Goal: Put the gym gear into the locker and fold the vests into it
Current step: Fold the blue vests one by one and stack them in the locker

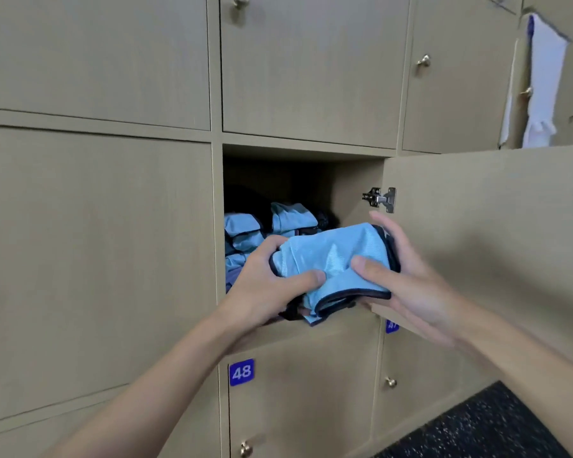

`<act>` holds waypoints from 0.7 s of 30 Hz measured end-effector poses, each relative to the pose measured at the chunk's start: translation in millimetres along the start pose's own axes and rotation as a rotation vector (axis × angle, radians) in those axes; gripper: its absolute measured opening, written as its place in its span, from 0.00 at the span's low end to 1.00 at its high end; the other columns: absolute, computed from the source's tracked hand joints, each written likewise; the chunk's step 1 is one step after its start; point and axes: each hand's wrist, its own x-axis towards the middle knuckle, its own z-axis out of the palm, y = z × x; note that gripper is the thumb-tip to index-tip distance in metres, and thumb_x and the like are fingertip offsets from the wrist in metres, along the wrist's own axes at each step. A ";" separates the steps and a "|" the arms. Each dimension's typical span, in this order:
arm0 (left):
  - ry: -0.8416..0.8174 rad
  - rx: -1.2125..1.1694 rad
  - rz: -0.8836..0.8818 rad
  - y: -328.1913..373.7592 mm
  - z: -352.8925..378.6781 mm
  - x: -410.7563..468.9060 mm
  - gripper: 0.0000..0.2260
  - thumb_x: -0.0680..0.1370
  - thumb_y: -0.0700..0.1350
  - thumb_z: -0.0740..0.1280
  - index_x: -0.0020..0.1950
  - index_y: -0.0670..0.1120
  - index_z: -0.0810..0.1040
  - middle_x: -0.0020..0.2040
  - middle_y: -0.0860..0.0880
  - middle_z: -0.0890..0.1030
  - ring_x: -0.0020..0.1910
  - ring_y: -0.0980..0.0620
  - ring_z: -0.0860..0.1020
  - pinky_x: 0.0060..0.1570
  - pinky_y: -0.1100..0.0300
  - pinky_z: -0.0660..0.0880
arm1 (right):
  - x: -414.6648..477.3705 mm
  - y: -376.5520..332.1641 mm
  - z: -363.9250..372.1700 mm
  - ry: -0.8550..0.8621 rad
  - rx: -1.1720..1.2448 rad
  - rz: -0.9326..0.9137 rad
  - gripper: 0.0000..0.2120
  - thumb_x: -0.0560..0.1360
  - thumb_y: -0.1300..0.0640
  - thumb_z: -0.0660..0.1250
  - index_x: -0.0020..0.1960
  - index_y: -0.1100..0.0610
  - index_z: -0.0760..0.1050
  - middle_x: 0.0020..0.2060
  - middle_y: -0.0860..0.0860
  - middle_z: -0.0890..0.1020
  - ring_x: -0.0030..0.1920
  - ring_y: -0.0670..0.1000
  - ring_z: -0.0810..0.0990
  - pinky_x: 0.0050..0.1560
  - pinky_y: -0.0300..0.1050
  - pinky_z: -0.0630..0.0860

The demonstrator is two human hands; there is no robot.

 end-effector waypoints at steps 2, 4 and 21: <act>0.029 -0.060 -0.040 -7.8 1.6 22.4 0.20 0.72 0.39 0.77 0.60 0.48 0.74 0.50 0.45 0.84 0.44 0.44 0.85 0.40 0.47 0.83 | 20.1 6.9 -4.0 -0.017 -0.102 -0.069 0.46 0.61 0.51 0.79 0.70 0.29 0.60 0.61 0.41 0.79 0.59 0.47 0.82 0.58 0.49 0.78; 0.050 -0.091 -0.049 -15.3 3.1 45.1 0.20 0.73 0.40 0.76 0.61 0.49 0.72 0.52 0.46 0.83 0.45 0.45 0.85 0.38 0.51 0.82 | 43.3 17.5 -11.4 0.021 -0.191 -0.106 0.43 0.64 0.55 0.80 0.69 0.30 0.62 0.61 0.39 0.78 0.58 0.44 0.81 0.57 0.45 0.78; 0.292 0.462 0.221 -58.3 -27.7 234.0 0.21 0.74 0.54 0.74 0.63 0.60 0.69 0.52 0.58 0.79 0.51 0.60 0.79 0.51 0.60 0.77 | 258.8 80.0 -36.4 0.143 -0.059 -0.124 0.29 0.77 0.60 0.70 0.73 0.45 0.65 0.56 0.50 0.79 0.49 0.50 0.84 0.45 0.48 0.84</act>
